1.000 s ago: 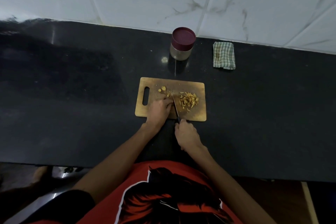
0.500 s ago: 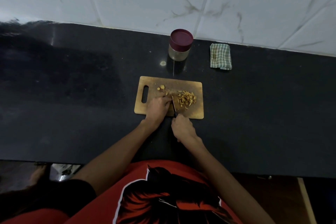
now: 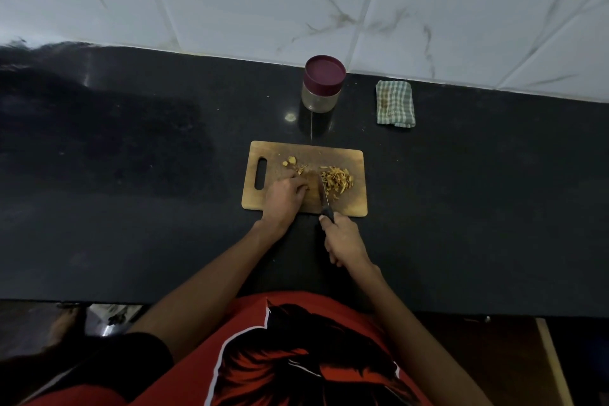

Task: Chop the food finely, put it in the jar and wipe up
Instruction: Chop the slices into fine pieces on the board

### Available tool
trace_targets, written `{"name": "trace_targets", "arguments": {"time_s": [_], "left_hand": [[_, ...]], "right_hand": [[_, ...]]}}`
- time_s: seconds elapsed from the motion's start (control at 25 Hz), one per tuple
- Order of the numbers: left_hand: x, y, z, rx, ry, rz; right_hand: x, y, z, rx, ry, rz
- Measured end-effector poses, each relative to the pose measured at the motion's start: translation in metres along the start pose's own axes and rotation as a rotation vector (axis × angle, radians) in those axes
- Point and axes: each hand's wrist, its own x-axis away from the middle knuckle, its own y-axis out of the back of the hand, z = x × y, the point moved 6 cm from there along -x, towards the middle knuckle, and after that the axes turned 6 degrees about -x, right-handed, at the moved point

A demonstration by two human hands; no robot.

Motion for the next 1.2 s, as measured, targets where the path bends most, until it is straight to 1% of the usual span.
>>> {"name": "trace_targets", "arguments": {"time_s": [0.12, 0.2, 0.4, 0.6, 0.8, 1.2], "left_hand": [[0.000, 0.003, -0.001, 0.008, 0.001, -0.019], [0.000, 0.003, 0.000, 0.030, 0.008, -0.026], [0.001, 0.005, 0.000, 0.060, 0.017, -0.025], [0.000, 0.003, 0.001, 0.043, -0.009, 0.003], [0.008, -0.001, -0.001, 0.017, -0.037, 0.026], [0.006, -0.002, -0.004, -0.027, 0.011, 0.041]], "right_hand": [[0.000, -0.002, -0.006, -0.076, -0.025, 0.047], [0.001, -0.003, -0.009, -0.085, -0.035, 0.072], [0.002, -0.003, 0.004, 0.082, 0.063, 0.051], [-0.010, -0.006, 0.021, 0.237, 0.098, 0.019], [-0.017, -0.009, 0.027, 0.258, 0.098, 0.026], [-0.018, -0.013, 0.031, 0.344, 0.062, 0.015]]}}
